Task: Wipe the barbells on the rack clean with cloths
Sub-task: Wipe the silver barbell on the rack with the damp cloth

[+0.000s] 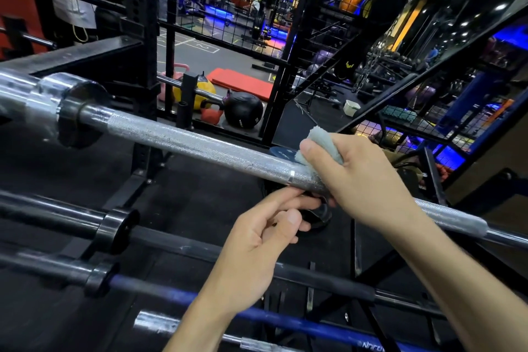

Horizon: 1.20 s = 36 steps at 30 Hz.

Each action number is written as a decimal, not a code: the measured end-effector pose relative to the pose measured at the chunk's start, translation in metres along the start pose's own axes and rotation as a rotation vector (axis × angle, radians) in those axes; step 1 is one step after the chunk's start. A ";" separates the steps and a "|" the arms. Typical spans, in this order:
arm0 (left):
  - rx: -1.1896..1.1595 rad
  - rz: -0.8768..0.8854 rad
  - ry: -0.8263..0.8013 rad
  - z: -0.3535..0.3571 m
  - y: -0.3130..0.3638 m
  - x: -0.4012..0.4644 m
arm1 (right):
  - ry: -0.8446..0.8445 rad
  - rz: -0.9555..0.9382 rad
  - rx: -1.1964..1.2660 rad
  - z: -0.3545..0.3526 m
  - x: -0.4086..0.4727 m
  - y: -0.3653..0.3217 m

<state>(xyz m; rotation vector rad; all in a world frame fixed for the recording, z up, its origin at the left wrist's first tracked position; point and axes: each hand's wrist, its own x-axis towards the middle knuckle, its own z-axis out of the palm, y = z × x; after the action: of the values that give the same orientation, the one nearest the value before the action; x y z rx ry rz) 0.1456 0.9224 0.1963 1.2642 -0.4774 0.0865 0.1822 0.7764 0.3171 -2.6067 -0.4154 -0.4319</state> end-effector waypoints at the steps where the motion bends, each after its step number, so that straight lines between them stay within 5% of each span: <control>1: 0.002 0.004 -0.001 0.000 0.000 0.001 | -0.008 0.010 -0.002 0.000 0.000 0.000; 4: -0.005 0.017 0.015 0.001 -0.002 0.002 | 0.019 0.025 0.106 -0.007 -0.003 -0.003; 8: -0.060 0.015 0.052 0.007 -0.004 0.001 | 0.077 0.286 0.504 -0.035 -0.008 -0.001; 14: -0.073 0.019 0.040 0.007 0.000 -0.003 | 0.110 0.001 -0.008 -0.057 -0.037 0.010; 18: -0.129 0.005 0.078 0.005 0.000 -0.006 | 0.261 0.057 -0.234 -0.053 -0.045 0.013; 26: -0.180 -0.041 0.071 0.007 -0.004 -0.007 | 0.439 -0.047 -0.298 0.003 -0.042 -0.023; 30: -0.227 -0.056 0.099 0.013 -0.006 -0.004 | 0.386 -0.089 -0.305 0.015 -0.042 -0.031; 36: -0.171 -0.031 0.057 0.007 -0.006 -0.008 | 0.423 0.127 -0.376 -0.027 -0.071 0.015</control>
<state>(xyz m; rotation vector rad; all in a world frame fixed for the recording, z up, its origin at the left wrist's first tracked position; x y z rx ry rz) 0.1386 0.9155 0.1893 1.0984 -0.4074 0.0538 0.1167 0.7356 0.3078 -2.7641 -0.0243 -1.0779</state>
